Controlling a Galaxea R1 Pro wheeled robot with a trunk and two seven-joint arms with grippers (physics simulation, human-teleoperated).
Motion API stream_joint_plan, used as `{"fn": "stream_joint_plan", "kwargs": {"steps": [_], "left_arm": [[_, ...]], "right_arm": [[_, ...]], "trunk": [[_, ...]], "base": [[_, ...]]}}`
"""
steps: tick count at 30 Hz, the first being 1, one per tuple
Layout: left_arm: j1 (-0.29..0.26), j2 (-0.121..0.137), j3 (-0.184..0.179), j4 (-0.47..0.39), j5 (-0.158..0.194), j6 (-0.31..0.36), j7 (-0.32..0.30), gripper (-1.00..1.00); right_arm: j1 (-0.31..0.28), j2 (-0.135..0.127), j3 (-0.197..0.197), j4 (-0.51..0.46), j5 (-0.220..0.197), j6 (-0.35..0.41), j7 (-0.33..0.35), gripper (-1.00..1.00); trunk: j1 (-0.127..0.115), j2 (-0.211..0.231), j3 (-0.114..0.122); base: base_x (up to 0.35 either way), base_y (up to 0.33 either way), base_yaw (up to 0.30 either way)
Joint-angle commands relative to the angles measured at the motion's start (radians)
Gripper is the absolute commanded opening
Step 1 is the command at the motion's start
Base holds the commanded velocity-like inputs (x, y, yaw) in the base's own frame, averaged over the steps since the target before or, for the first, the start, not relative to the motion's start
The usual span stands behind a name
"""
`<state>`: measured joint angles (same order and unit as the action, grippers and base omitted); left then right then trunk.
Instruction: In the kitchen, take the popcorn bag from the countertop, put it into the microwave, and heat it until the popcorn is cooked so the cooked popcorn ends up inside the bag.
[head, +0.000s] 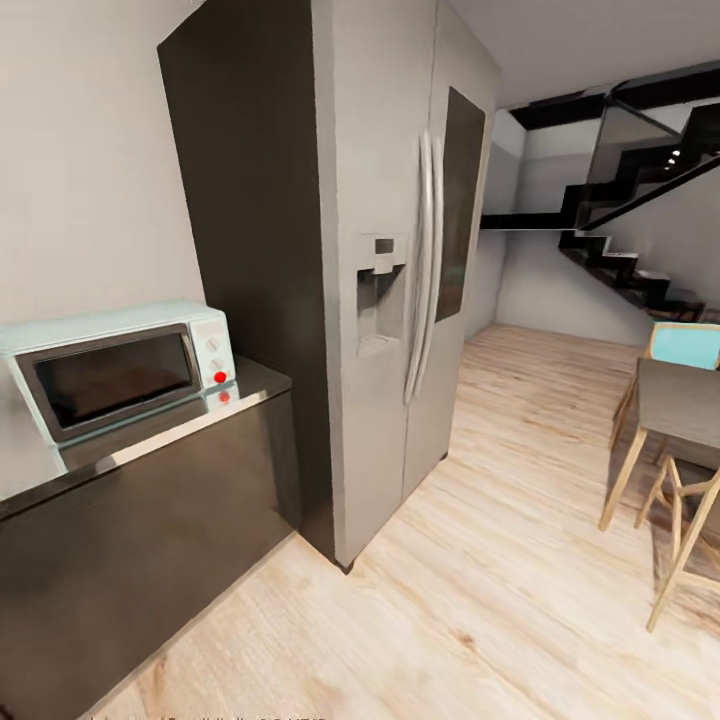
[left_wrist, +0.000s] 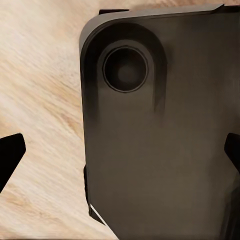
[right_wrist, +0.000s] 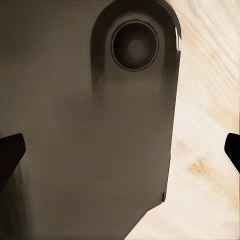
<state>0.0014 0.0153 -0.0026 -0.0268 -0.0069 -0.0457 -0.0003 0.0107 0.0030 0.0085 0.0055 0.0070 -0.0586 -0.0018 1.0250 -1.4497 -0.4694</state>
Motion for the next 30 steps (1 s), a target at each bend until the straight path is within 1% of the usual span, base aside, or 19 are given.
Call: {"fn": "stream_joint_plan", "kwargs": {"steps": [1,26,30], "left_arm": [[0.000,0.000,0.000,-0.001,-0.001,-0.002,0.000,1.00],[0.000,0.000,0.000,-0.001,-0.001,-0.002,0.000,1.00],[0.000,-0.009,0.003,-0.001,0.002,-0.003,-0.001,1.00]], "right_arm": [[0.000,0.000,0.001,0.001,0.001,-0.004,0.000,1.00],[0.000,0.000,0.001,0.001,-0.001,-0.004,-0.001,1.00],[0.000,0.000,0.001,0.001,-0.002,-0.004,-0.001,1.00]], "trunk": [[0.000,0.000,-0.001],[0.000,0.000,-0.001],[0.000,0.000,-0.001]], "base": [[0.000,0.000,0.288],[0.000,0.000,0.288],[0.000,0.000,0.288]]}}
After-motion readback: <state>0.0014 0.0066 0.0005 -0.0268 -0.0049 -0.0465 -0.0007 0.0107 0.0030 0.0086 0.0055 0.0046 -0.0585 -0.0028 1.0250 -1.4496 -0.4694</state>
